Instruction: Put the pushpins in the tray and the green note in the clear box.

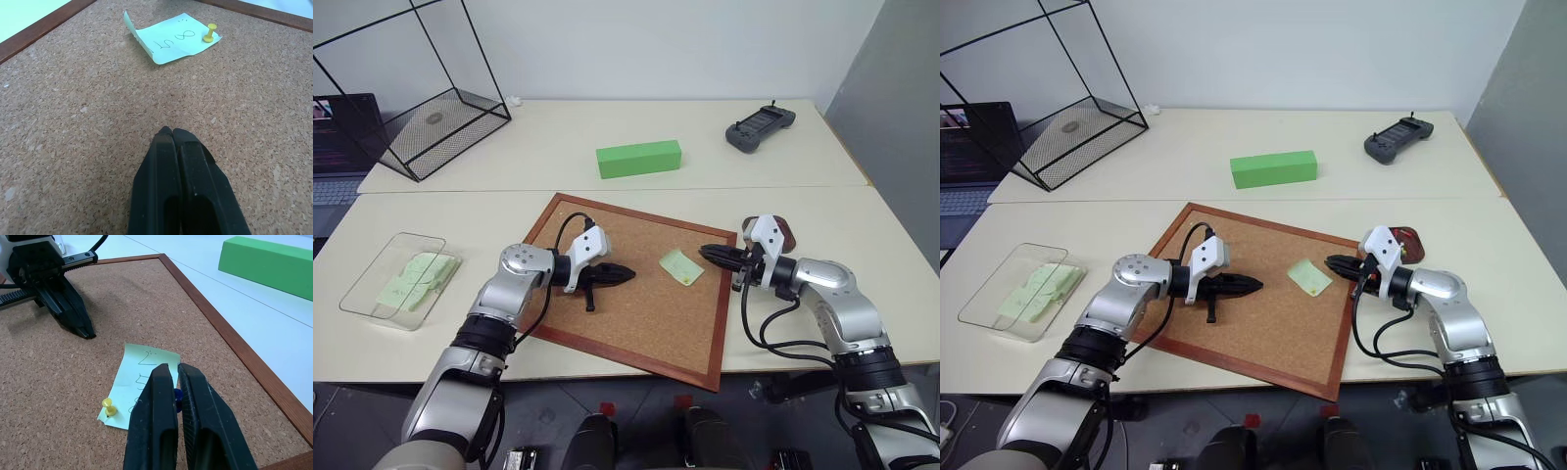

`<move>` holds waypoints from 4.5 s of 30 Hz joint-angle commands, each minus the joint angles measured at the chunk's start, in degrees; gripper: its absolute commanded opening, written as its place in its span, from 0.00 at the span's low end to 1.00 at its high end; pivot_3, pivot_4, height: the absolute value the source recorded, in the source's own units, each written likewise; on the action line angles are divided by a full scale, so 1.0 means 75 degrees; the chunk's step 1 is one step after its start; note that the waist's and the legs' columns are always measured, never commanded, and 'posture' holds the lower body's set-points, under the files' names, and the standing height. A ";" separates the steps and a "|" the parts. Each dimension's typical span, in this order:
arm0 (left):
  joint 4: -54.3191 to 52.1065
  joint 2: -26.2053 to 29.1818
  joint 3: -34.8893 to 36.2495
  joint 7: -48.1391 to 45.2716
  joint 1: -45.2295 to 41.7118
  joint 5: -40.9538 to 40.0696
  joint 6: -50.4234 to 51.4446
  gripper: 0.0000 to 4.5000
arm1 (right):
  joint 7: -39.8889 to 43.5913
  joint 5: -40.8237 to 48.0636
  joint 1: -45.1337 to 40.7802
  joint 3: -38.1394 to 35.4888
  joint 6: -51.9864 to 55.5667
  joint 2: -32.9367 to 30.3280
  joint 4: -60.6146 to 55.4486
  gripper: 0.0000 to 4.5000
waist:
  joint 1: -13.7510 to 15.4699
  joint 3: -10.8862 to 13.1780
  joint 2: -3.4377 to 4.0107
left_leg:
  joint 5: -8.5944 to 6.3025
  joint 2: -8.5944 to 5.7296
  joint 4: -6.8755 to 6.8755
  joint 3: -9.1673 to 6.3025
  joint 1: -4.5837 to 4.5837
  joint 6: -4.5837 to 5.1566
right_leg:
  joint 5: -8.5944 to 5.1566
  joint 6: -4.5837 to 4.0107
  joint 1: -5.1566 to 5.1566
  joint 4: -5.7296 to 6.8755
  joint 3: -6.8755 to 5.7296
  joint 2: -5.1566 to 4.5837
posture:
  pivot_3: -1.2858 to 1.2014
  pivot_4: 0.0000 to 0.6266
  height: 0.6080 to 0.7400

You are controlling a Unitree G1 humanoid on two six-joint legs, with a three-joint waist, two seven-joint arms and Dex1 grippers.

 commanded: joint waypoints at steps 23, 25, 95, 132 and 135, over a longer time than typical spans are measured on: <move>0.0076 0.0058 -0.0093 -0.0046 0.0023 0.0120 0.0023 0.00 | -0.3268 0.0122 -0.1485 -0.2201 0.1293 -0.0110 0.2515 0.01 | -0.0010 -0.0004 0.0006 | 0.0000 0.0001 -0.0003 0.0011 0.0002 0.0000 | 0.0001 -0.0002 -0.0001 0.0003 0.0009 -0.0001 | 0.52 0.24 1.00; 0.0038 0.0079 -0.0084 -0.0041 0.0057 0.0115 0.0038 0.00 | -0.3259 0.0164 -0.1452 -0.2189 0.1424 -0.0069 0.2477 0.01 | -0.0009 -0.0004 0.0006 | 0.0000 0.0001 -0.0003 0.0010 0.0000 0.0001 | 0.0001 -0.0002 -0.0001 0.0002 0.0009 -0.0001 | 0.52 0.24 1.00; -0.0052 0.0165 -0.0076 -0.0071 0.0057 0.0105 0.0069 0.00 | 0.0013 -0.0343 0.0109 0.0829 -0.1376 0.0899 0.0751 0.40 | -0.0020 -0.0005 0.0009 | 0.0000 0.0000 -0.0002 0.0004 0.0005 0.0000 | 0.0000 -0.0001 -0.0001 0.0001 0.0002 0.0009 | 0.52 0.24 1.00; -0.0094 -0.0130 0.0162 0.0129 -0.0126 -0.0225 0.0487 0.00 | -0.0095 -0.0196 -0.0247 0.0198 -0.1156 0.0108 -0.0665 0.00 | -0.0006 -0.0004 0.0010 | 0.0000 0.0000 0.0000 0.0002 0.0002 0.0000 | 0.0001 -0.0002 -0.0001 0.0002 0.0001 0.0004 | 0.52 0.24 1.00; -0.0470 -0.0240 0.0649 0.0269 -0.0320 -0.0893 0.1572 0.04 | -0.0260 -0.0426 -0.0284 0.0199 -0.1414 0.0041 -0.0674 0.00 | -0.0005 -0.0004 0.0009 | 0.0000 -0.0001 0.0001 0.0001 0.0000 0.0000 | 0.0001 -0.0002 -0.0001 0.0002 0.0000 0.0003 | 0.52 0.24 1.00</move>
